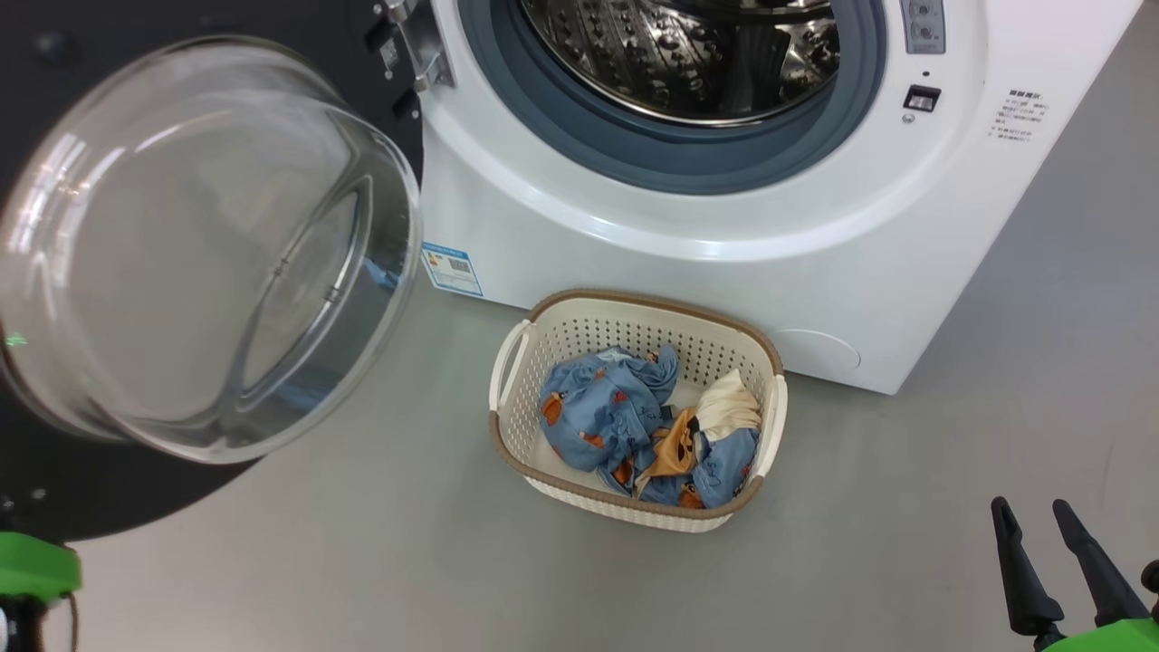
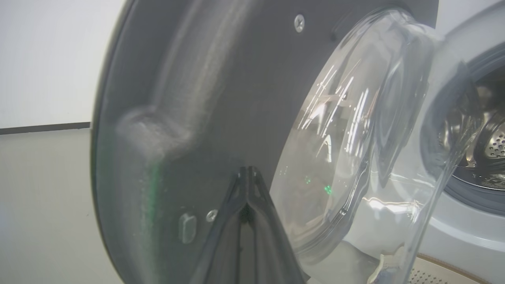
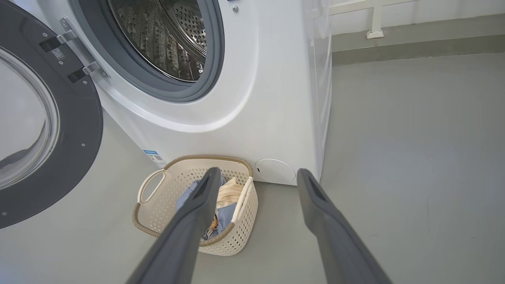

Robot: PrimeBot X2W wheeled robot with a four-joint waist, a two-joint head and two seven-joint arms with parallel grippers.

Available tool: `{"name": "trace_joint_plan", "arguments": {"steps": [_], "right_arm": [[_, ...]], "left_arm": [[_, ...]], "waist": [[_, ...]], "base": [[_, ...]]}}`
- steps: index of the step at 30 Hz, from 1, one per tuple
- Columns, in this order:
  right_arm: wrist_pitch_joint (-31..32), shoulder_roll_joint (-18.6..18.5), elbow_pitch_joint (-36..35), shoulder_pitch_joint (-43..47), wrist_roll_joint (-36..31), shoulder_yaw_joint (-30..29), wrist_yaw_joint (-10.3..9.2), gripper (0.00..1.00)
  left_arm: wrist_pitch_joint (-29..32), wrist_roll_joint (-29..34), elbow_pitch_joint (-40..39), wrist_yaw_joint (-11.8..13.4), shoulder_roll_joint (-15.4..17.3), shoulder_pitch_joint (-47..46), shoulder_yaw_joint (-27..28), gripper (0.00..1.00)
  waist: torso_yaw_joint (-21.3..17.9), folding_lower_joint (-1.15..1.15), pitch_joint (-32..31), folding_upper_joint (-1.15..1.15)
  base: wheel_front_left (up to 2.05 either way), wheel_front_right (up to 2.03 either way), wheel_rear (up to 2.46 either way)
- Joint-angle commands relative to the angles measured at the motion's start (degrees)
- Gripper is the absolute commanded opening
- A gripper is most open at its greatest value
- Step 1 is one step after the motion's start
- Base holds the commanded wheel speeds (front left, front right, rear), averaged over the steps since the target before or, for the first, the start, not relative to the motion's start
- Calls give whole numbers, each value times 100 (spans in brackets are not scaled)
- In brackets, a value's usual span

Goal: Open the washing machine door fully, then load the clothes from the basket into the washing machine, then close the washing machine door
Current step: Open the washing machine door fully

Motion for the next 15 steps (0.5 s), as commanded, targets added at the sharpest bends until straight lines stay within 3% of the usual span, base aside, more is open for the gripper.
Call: {"name": "trace_joint_plan", "arguments": {"steps": [1,15], "right_arm": [[-69,-143,-158,-181,-81,135,9,100],[-69,-243,-230,-353,-139,132,9,100]], "left_arm": [[-37,75,-19,8,390,-309,321,0],[-37,338,1215,-103,937,-1250,787,0]], "waist": [[-37,0,73,0],[-185,0,524,0]], "base": [[0,0,0],[0,0,0]]}}
